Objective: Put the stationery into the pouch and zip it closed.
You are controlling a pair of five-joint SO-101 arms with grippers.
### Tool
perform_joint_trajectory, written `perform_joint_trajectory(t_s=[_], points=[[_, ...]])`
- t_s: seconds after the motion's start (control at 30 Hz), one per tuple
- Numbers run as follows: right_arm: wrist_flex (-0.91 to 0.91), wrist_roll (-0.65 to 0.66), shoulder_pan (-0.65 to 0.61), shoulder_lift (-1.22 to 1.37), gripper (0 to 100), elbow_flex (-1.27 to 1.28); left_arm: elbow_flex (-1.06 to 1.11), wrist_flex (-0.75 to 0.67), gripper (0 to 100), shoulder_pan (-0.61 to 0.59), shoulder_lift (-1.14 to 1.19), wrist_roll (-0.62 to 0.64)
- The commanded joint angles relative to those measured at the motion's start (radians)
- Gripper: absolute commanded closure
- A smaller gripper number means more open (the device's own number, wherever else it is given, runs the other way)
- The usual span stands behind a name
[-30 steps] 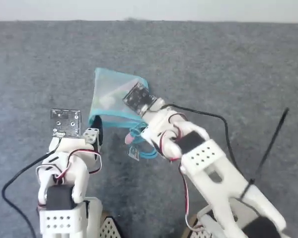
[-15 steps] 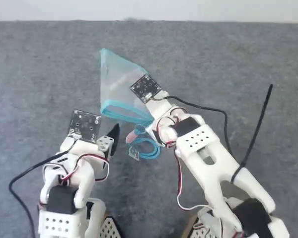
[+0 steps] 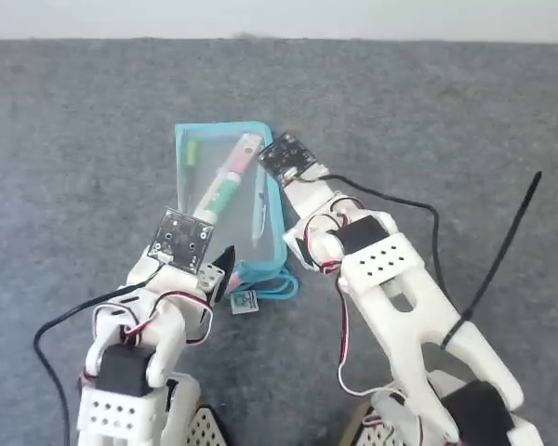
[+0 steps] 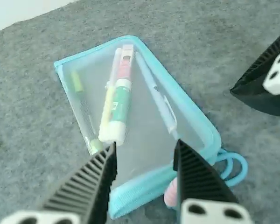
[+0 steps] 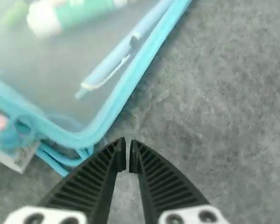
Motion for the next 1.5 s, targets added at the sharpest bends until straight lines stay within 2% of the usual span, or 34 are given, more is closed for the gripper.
perform_joint_trajectory(t_s=[0.0, 0.13, 0.3, 0.4, 0.53, 0.63, 0.7, 0.9, 1.1, 1.3, 1.47], points=[[-0.047, 0.124, -0.008, -0.053, 98.9, 0.060, -0.007, -0.072, 81, -0.107, -0.003, 0.046], [-0.128, 0.124, -0.065, -0.051, 96.2, 0.138, -0.002, -0.146, 81, -0.244, 0.000, 0.064], [-0.128, 0.087, -0.134, -0.053, 84.6, 0.166, -0.001, -0.160, 81, -0.273, 0.005, 0.072], [-0.097, -0.087, -0.183, -0.064, 86.5, 0.146, -0.004, -0.163, 81, -0.290, 0.005, 0.144], [-0.001, -0.327, -0.292, -0.059, 93.2, 0.063, -0.001, -0.207, 81, -0.405, 0.005, 0.242], [0.041, -0.554, -0.403, -0.062, 91.2, 0.034, -0.002, -0.226, 81, -0.466, 0.005, 0.276], [0.036, -0.631, -0.452, -0.058, 86.7, 0.034, -0.007, -0.226, 81, -0.477, 0.005, 0.278], [-0.128, -0.715, -0.458, -0.051, 71.2, 0.069, -0.007, -0.226, 81, -0.479, 0.005, 0.275], [-0.338, -0.713, -0.429, -0.050, 71.8, 0.170, -0.007, -0.227, 81, -0.477, 0.005, 0.273], [-0.340, -0.720, -0.409, -0.050, 71.7, 0.187, -0.007, -0.229, 81, -0.479, 0.003, 0.275], [-0.286, -0.732, -0.464, -0.051, 71.7, 0.187, -0.001, -0.250, 81, -0.479, 0.005, 0.273]])
